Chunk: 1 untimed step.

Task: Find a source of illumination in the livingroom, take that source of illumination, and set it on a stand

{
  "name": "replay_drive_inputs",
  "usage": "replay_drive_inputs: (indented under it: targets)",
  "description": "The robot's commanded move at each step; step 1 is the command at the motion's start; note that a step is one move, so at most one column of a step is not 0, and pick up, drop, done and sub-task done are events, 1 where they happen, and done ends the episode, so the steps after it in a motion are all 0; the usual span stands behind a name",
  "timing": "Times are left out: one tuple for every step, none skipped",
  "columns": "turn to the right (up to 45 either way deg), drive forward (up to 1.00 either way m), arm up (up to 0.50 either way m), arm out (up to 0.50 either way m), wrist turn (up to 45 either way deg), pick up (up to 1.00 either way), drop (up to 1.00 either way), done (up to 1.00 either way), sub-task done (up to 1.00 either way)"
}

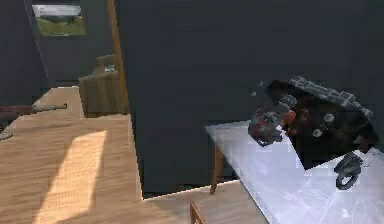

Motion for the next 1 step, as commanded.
replay_drive_inputs:
  targets:
    - [45.0, 0.00, 0.00, 0.00, 0.0, 0.00, 0.00, 0.00, 0.00]
